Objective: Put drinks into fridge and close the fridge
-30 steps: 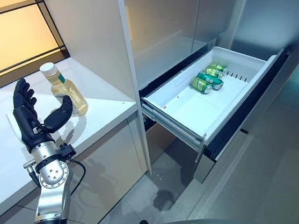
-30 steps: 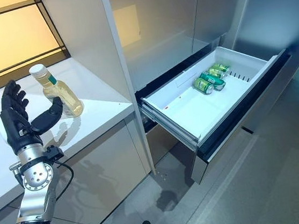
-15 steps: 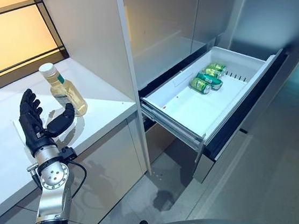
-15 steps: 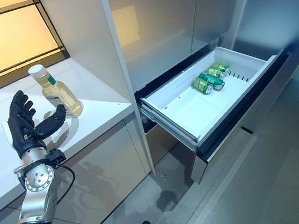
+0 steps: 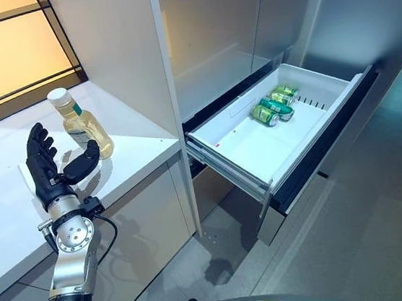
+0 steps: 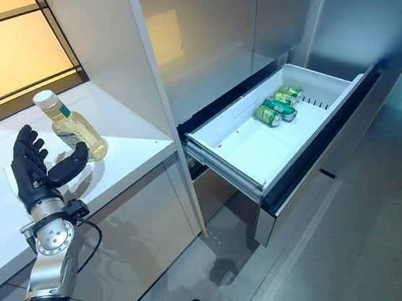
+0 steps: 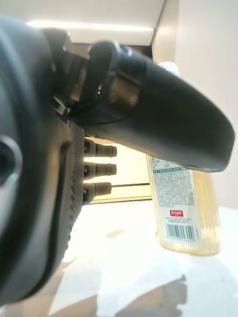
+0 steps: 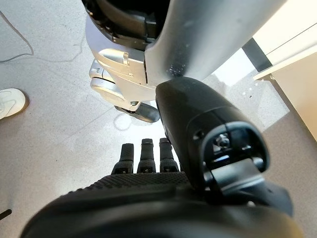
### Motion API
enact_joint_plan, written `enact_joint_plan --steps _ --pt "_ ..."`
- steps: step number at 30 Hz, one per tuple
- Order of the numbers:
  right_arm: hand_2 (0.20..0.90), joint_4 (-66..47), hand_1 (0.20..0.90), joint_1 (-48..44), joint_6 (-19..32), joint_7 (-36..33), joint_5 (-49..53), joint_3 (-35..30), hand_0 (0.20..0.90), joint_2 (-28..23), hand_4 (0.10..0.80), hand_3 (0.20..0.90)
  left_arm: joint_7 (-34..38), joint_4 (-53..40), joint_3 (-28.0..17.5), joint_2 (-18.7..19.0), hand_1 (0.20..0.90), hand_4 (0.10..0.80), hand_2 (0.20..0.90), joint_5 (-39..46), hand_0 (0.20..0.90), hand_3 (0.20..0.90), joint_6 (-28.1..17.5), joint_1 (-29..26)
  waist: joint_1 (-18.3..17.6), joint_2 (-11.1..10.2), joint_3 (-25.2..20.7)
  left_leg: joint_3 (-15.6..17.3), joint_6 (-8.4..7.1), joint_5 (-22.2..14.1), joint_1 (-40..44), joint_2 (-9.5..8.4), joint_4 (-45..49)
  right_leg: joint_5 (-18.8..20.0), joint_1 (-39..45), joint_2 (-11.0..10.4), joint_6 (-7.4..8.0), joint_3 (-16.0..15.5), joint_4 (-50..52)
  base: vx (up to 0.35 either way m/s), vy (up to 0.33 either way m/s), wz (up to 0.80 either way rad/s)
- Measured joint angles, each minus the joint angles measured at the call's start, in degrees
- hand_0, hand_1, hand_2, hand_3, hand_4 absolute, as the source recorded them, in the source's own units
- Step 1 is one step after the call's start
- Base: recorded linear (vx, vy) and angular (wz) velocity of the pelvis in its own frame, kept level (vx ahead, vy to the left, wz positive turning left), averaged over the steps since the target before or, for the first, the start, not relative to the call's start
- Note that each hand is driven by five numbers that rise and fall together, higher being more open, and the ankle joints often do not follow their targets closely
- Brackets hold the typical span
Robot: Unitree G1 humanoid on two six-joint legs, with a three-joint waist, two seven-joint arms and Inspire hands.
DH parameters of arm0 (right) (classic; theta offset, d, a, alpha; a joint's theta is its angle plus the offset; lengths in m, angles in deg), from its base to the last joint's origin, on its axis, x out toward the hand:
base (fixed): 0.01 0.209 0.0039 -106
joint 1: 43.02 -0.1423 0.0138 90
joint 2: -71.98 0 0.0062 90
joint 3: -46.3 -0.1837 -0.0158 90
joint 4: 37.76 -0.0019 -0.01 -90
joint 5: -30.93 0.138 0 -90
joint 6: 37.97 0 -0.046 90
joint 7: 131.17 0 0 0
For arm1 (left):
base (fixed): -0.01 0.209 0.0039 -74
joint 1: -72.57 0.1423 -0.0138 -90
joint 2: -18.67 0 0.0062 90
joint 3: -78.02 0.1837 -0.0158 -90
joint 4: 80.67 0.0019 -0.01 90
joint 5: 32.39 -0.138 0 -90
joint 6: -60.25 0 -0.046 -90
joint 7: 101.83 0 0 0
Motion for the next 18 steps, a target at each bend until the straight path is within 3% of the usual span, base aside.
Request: enact_joint_plan --steps 8,18 --pt "0.9 0.0 0.9 -0.2 0.1 0.0 0.0 0.2 0.9 0.1 0.8 0.9 1.0 1.7 0.2 0.0 0.9 0.8 0.9 3.3 0.9 0.9 0.1 -3.4 -0.9 -0.1 -0.2 0.3 0.01 0.0 0.3 0.05 0.0 0.0 0.1 -0.2 0.0 0.4 0.0 0.004 0.001 -0.01" --pt "0.9 0.0 0.9 -0.1 0.1 0.0 -0.1 0.6 0.9 0.1 0.8 0.9 1.3 2.3 0.3 0.0 0.9 0.8 0.9 4.8 0.9 0.9 0.2 -3.7 -2.3 0.0 -1.0 1.0 0.05 -0.2 0.9 0.11 0.0 0.0 0.5 -0.3 0.01 0.9 0.0 0.005 0.0 -0.01"
